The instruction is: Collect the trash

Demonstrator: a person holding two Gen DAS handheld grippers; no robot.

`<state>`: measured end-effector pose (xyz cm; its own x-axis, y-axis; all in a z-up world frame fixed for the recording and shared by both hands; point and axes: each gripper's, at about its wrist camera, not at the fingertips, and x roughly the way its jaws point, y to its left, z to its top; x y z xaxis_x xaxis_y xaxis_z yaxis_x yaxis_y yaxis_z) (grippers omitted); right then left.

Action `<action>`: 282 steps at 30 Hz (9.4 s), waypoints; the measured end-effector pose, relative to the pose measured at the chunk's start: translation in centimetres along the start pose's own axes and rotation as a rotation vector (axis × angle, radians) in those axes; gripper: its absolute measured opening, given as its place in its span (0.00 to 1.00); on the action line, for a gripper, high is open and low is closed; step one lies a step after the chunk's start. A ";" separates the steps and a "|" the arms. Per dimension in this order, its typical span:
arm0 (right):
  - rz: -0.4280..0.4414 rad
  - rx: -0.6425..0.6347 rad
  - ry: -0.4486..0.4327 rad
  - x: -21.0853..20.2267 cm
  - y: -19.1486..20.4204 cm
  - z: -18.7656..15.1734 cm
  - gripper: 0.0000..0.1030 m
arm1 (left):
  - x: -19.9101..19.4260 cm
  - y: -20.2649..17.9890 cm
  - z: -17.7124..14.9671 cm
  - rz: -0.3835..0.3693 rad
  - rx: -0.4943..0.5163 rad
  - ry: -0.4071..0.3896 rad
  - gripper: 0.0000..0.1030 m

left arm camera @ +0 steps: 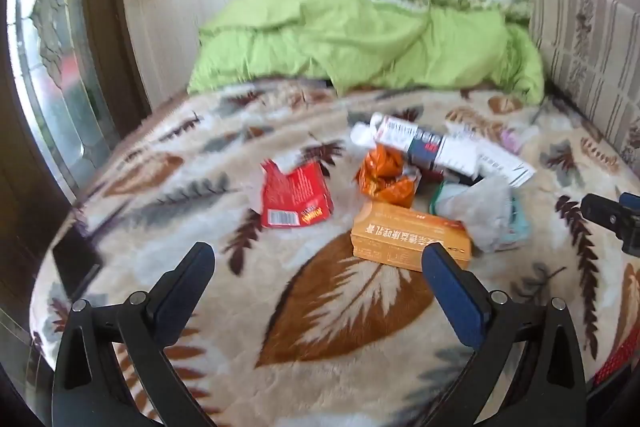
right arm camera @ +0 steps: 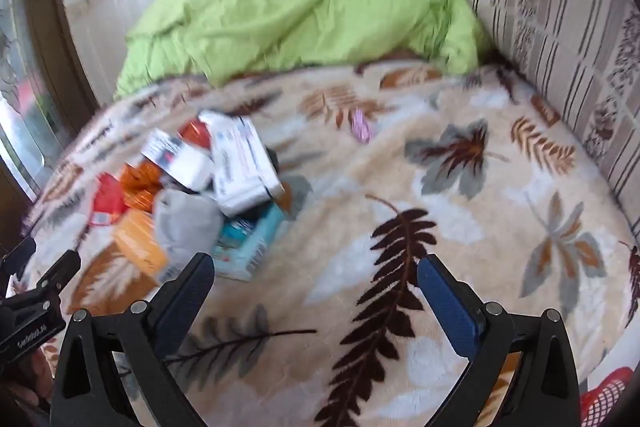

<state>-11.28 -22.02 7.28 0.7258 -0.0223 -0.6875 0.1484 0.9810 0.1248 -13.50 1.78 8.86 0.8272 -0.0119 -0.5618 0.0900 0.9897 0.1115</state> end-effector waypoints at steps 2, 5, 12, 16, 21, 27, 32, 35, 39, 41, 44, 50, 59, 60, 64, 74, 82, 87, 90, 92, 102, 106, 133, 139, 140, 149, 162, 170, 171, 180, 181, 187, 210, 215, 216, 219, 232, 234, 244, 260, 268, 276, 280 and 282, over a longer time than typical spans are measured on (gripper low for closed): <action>0.002 -0.002 -0.062 -2.4 0.5 -0.5 0.99 | -2.8 0.7 -0.8 -0.019 -0.002 -0.040 1.00; -0.058 -0.041 -0.167 -6.8 1.5 -2.0 0.99 | -6.1 2.5 -2.0 -0.078 -0.019 -0.081 1.00; -0.136 -0.101 -0.336 -13.2 2.3 -6.1 0.99 | -10.3 4.3 -4.9 -0.117 -0.096 -0.123 1.00; -0.168 -0.098 -0.340 -13.7 2.5 -6.2 0.99 | -10.3 3.9 -4.6 -0.102 -0.084 -0.104 1.00; -0.170 -0.083 -0.286 -12.4 2.3 -5.9 0.99 | -10.2 3.1 -4.2 -0.090 -0.076 -0.107 1.00; -0.184 -0.130 -0.281 -12.4 3.7 -6.3 0.99 | -9.4 3.6 -4.1 -0.092 -0.113 -0.081 1.00; -0.184 -0.153 -0.272 -12.2 4.1 -6.3 0.99 | -9.2 3.7 -4.1 -0.093 -0.124 -0.070 1.00; -0.186 -0.164 -0.270 -11.9 4.5 -6.2 0.99 | -9.2 3.7 -4.0 -0.091 -0.121 -0.071 1.00; -0.184 -0.176 -0.263 -11.5 5.1 -6.3 0.99 | -8.6 4.0 -4.3 -0.087 -0.120 -0.064 1.00; -0.183 -0.183 -0.256 -11.2 5.3 -6.3 0.99 | -8.5 4.3 -4.5 -0.092 -0.126 -0.064 1.00; -0.186 -0.188 -0.248 -10.9 5.3 -6.2 0.99 | -8.0 4.5 -4.5 -0.102 -0.142 -0.055 1.00; -0.193 -0.176 -0.226 -10.4 4.7 -6.1 0.99 | -7.3 4.2 -4.4 -0.117 -0.152 -0.036 1.00; -0.193 -0.163 -0.218 -10.5 4.1 -6.0 0.99 | -7.2 3.7 -4.4 -0.113 -0.133 -0.030 1.00; -0.192 -0.161 -0.217 -10.5 4.1 -6.0 0.99 | -7.2 3.7 -4.4 -0.114 -0.134 -0.031 1.00; -0.188 -0.156 -0.213 -10.4 4.1 -6.0 0.99 | -7.3 3.6 -4.5 -0.110 -0.132 -0.031 1.00; -0.189 -0.151 -0.211 -10.4 4.0 -6.0 0.99 | -7.3 3.7 -4.5 -0.112 -0.129 -0.030 1.00; -0.192 -0.155 -0.208 -10.5 4.0 -6.0 0.99 | -7.3 3.6 -4.6 -0.110 -0.131 -0.028 1.00; -0.180 -0.153 -0.198 -10.3 3.9 -5.9 0.99 | -6.9 3.7 -4.7 -0.130 -0.133 -0.010 1.00; -0.139 -0.124 -0.168 -9.9 3.3 -5.6 0.96 | -6.0 3.8 -4.6 -0.166 -0.143 0.031 1.00; -0.060 -0.097 -0.135 -9.3 2.9 -5.2 0.84 | -5.2 3.9 -4.3 -0.202 -0.154 0.051 0.99; 0.220 -0.105 0.007 -2.1 7.5 -1.0 0.74 | 0.8 4.5 -3.5 -0.297 -0.269 0.236 0.66; 0.198 -0.102 0.083 3.2 9.6 1.0 0.60 | 1.6 4.3 -3.3 -0.320 -0.281 0.264 0.66; 0.240 0.081 -0.153 -1.7 0.9 1.9 0.17 | 15.6 -5.0 3.3 -0.030 -0.375 0.534 0.77; 0.282 0.087 -0.138 -1.7 0.5 1.6 0.17 | 13.2 -3.5 2.2 -0.157 -0.256 0.460 0.58; 0.296 0.085 -0.133 -1.7 0.7 1.5 0.17 | 12.8 -2.9 1.8 -0.182 -0.250 0.456 0.56; 0.373 0.011 -0.058 -0.6 4.2 0.6 0.17 | 11.9 -1.3 0.2 -0.213 -0.218 0.361 0.49; 0.403 0.015 -0.099 -4.2 3.5 -1.7 0.17 | 5.3 0.5 0.7 -0.296 -0.211 0.162 0.49; 0.578 0.174 0.138 -1.5 2.1 -4.2 0.17 | 3.6 0.7 0.7 -0.300 -0.174 0.126 0.49; 0.537 0.158 0.119 -1.7 2.2 -4.1 0.17 | 3.7 0.8 0.5 -0.297 -0.179 0.130 0.49; 0.583 0.073 0.056 -2.7 3.0 -3.9 0.17 | 4.2 2.1 0.2 -0.279 -0.203 0.138 0.49; 0.588 0.096 0.032 -2.9 2.5 -3.7 0.17 | 4.1 2.0 0.2 -0.280 -0.196 0.132 0.49; 0.583 0.211 0.002 -2.9 0.6 -3.3 0.16 | 2.9 0.5 0.3 -0.309 -0.153 0.110 0.49; 0.118 0.375 -0.233 -21.7 -16.9 -8.2 0.16 | -10.7 -20.2 0.9 -0.867 0.258 0.116 0.49; -0.030 0.482 -0.231 -25.5 -22.7 -11.9 0.16 | -14.2 -27.9 -0.6 -1.046 0.394 0.212 0.49; -0.053 0.499 -0.228 -25.8 -23.4 -12.6 0.16 | -14.6 -29.2 -0.9 -1.074 0.414 0.234 0.49; -0.098 0.554 -0.209 -26.3 -25.6 -14.3 0.17 | -15.6 -33.1 -2.0 -1.121 0.465 0.274 0.50; -0.126 0.550 -0.231 -26.3 -27.3 -14.3 0.50 | -13.1 -31.6 -0.9 -1.033 0.361 0.328 0.61; -0.090 0.517 -0.228 -25.6 -26.1 -13.6 0.50 | -12.4 -29.1 -0.4 -0.970 0.329 0.307 0.63; 0.141 0.264 -0.156 -20.3 -15.5 -8.3 0.50 | -8.4 -16.6 1.7 -0.732 0.180 0.249 0.65; 0.294 0.102 -0.008 -10.6 -4.6 -2.5 0.55 | 7.2 7.0 3.2 -0.290 -0.316 0.239 0.65; 0.299 0.116 0.060 -5.8 -4.5 -1.0 0.55 | 17.9 12.9 2.7 -0.309 -0.550 0.339 0.45; 0.282 0.151 0.097 -0.3 -5.6 3.2 0.55 | 20.8 8.2 3.2 -0.275 -0.410 0.376 0.11; 0.238 0.158 0.085 3.7 -6.3 6.6 0.55 | 19.5 7.7 3.9 -0.258 -0.394 0.313 0.05; 0.210 0.137 0.088 6.5 -6.5 8.5 0.55 | 18.6 7.7 4.5 -0.251 -0.383 0.272 0.04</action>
<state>-1.85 -30.22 8.11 0.6902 0.2016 -0.6949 0.0948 0.9269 0.3630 5.08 8.57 2.99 0.6282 -0.2684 -0.7303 0.0161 0.9429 -0.3327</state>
